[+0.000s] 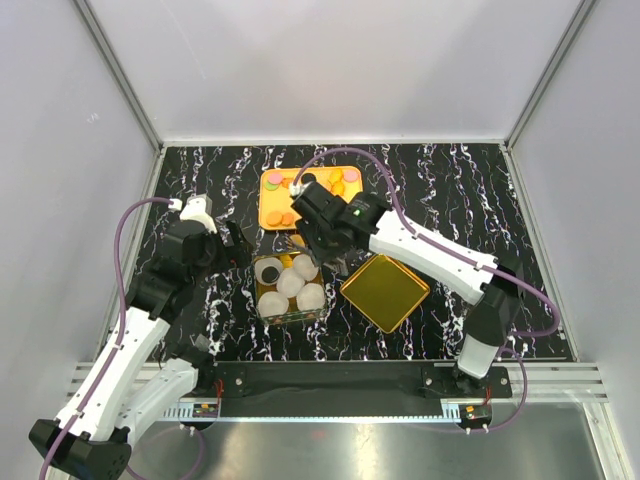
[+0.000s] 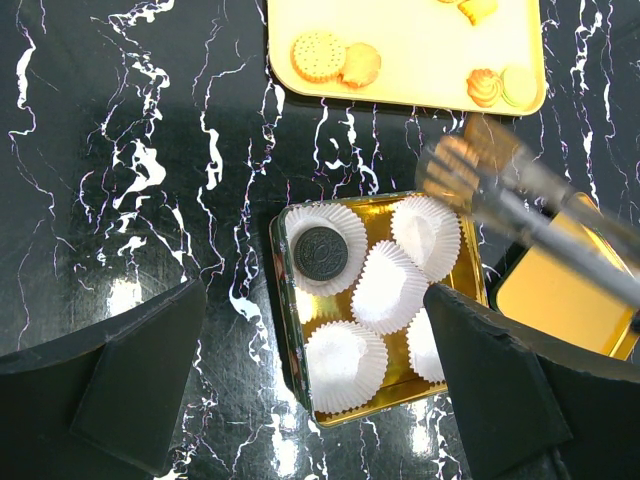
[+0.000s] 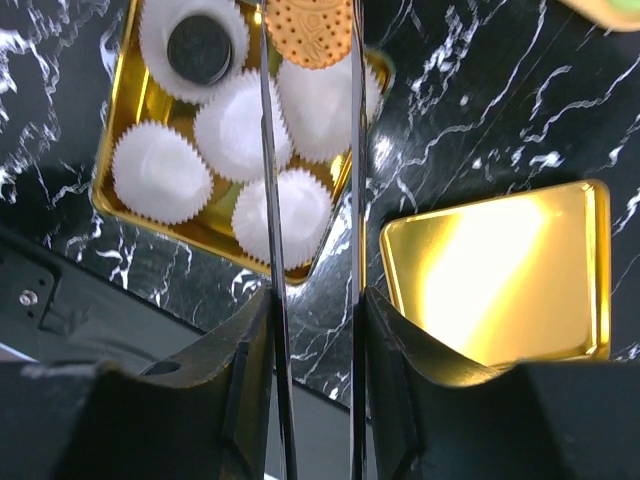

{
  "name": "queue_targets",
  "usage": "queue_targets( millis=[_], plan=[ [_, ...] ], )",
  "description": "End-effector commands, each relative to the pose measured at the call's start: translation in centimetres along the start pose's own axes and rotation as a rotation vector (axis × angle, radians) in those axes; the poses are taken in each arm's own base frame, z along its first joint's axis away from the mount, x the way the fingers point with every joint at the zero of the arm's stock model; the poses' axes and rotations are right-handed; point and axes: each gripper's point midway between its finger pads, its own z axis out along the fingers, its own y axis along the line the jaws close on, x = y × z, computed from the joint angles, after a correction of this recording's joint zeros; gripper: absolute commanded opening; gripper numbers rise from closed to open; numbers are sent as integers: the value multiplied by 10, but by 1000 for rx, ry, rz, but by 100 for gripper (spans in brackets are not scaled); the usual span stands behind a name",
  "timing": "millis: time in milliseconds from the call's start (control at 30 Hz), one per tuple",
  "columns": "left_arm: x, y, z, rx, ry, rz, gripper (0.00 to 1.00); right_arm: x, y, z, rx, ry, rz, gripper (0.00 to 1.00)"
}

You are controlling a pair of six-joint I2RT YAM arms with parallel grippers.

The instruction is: Pack the cookies

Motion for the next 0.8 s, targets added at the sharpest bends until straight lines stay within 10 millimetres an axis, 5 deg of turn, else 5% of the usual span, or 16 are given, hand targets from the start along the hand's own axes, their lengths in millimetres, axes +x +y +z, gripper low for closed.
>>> queue_targets(
  millis=[0, 300, 767],
  plan=[
    [-7, -4, 1, 18, -27, 3, 99, 5, 3, -15, 0, -33, 38, 34],
    [-8, -5, 1, 24, -28, 4, 99, 39, 2, -3, 5, 35, 36, 35],
    [-8, -4, 1, 21, -29, 2, 99, 38, 6, 7, 10, 34, 26, 48]
  ],
)
